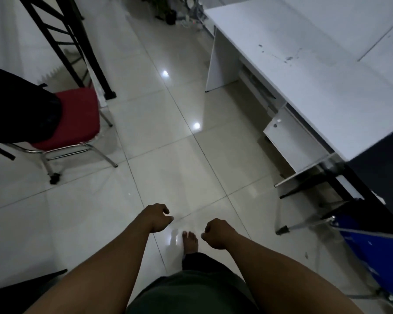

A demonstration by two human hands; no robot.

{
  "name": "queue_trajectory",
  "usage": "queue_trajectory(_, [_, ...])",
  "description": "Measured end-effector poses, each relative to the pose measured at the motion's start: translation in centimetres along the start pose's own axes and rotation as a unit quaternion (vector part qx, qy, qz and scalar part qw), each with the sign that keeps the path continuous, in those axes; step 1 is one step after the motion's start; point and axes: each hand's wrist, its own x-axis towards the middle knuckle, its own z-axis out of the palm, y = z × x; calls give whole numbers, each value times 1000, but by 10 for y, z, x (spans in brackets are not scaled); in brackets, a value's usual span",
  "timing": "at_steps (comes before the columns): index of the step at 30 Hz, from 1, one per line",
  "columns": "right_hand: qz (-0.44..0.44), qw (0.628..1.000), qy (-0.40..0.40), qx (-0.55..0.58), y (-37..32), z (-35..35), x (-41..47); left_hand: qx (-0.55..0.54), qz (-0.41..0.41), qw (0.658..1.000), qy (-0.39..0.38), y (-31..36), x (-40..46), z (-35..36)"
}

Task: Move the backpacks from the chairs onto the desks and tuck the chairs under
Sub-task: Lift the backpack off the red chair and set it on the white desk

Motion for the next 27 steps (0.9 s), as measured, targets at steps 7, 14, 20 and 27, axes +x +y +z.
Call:
queue_trajectory(7, [-42,998,-4,-46,-66,-52,48,-76,-14,996,33,-21,25,-64])
queue_trajectory(14, [-52,998,0,-40,-147,-57,79,-63,-25,997,35,-82,44,-117])
queue_trajectory(20, [-20,1000,-2,-6,-231,-33,91,-25,-17,999,28,-160,58,-181])
queue_trajectory(27, [-18,1000,9,11,-322,-6,101,-9,-19,1000,21,-237,64,-236])
